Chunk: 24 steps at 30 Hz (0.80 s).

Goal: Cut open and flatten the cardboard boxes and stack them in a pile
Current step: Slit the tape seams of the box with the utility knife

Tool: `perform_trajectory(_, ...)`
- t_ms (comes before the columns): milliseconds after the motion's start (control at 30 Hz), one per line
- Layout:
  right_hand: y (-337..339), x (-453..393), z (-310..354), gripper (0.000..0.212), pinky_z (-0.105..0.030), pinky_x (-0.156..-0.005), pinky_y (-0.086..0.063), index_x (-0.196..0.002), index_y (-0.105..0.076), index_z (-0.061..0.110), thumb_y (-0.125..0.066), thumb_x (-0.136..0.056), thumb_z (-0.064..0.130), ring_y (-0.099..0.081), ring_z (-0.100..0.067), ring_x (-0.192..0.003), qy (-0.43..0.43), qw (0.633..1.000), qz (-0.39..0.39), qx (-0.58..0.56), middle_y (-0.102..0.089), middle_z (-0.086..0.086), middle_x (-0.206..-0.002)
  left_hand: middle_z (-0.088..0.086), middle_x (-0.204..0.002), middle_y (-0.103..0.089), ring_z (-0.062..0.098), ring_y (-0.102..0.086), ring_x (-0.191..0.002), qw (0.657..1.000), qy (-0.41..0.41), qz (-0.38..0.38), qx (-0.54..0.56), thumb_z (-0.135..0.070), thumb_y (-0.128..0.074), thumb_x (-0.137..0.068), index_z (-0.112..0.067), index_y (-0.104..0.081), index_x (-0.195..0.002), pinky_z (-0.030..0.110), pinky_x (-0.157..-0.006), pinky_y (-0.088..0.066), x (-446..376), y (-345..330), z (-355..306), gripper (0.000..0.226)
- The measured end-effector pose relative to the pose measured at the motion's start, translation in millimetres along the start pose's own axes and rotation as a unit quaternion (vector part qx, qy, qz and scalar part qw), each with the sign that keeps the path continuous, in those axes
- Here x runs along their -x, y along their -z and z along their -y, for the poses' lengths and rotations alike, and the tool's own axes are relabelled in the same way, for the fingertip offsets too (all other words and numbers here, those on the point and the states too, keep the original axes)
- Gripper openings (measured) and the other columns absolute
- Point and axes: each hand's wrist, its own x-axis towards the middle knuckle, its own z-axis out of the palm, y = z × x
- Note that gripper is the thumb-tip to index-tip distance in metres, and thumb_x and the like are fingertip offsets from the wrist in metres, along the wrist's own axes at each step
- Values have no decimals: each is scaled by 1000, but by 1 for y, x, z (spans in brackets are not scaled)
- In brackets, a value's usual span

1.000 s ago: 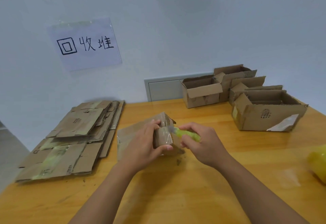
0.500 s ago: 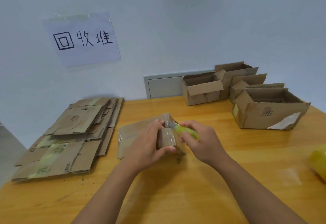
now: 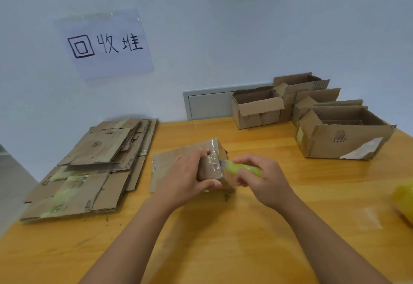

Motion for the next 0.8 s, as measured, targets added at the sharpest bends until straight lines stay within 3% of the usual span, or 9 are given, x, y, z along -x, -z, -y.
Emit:
perform_trajectory(100,10,2,0,33,-31,-61,-57,-114,-64,33,-56,-98,5,-69,-18,-67,-15,983,-144,-115,-71,-2,-80,-13,-151,-37,9,-26,-141,997,-32,10,-71,-74,-60,-73,-28,-44,-138,36,-120,-19,3,-1,1,81)
perform_trajectory(167,8,-6,2,28,-26,-71,-59,-120,-62,32,-52,-101,13,-70,-15,-79,15,983,-166,-70,-70,3,-91,-12,-154,-32,13,-21,-144,991,-56,5,-125,-79,-51,-77,-32,-43,-140,40,-121,-17,8,-7,3,79)
perform_trajectory(233,0,-21,4,26,-27,-87,-54,-125,-62,26,-56,-100,21,-64,-5,-98,54,991,-122,27,-68,9,-107,-7,-153,-34,20,-27,-141,981,-104,-18,-165,-79,-45,-80,-35,-43,-137,43,-116,-25,17,-13,2,72)
perform_trajectory(333,-18,-48,10,58,-32,-101,-45,-145,-47,26,-64,-92,44,-50,-9,-122,36,982,29,181,-55,8,-137,-3,-152,-37,21,-30,-139,973,-152,-50,-167,-74,-48,-85,-35,-47,-137,40,-112,-24,33,-22,0,65)
perform_trajectory(400,-26,-57,9,70,-37,-106,-42,-151,-38,28,-65,-90,50,-46,-17,-132,12,965,92,245,-47,5,-149,-6,-150,-36,13,-28,-139,989,-85,-96,-69,-69,-51,-88,-35,-48,-137,36,-112,-25,47,-25,-2,60)
perform_trajectory(467,-27,-56,3,69,-38,-105,-43,-150,-39,29,-63,-90,52,-48,-18,-131,-6,965,86,247,-49,4,-149,-6,-144,-36,8,-29,-132,975,79,-204,39,-64,-55,-89,-33,-45,-139,37,-108,-31,57,-25,0,60)
perform_trajectory(600,-24,-33,-1,58,-30,-93,-46,-143,-51,21,-65,-92,44,-57,-17,-121,59,973,9,222,-60,2,-137,2,-157,-16,30,-30,-140,823,430,-169,332,-66,-61,-82,-33,-12,-154,48,-107,-37,44,-15,7,93)
perform_trajectory(667,-27,-19,-1,53,-26,-91,-45,-140,-55,18,-68,-92,37,-59,-14,-116,104,975,-24,193,-63,2,-132,5,-155,-26,31,-41,-132,789,426,-156,414,-73,-65,-74,-38,-14,-152,48,-106,-43,30,-12,12,100)
perform_trajectory(800,-26,-1,-1,55,-26,-94,-48,-140,-54,20,-67,-91,40,-58,-8,-116,105,981,-67,148,-62,5,-132,-2,-142,-35,15,-45,-119,851,310,-234,354,-55,-73,-79,-32,-32,-142,36,-98,-46,8,13,3,78)
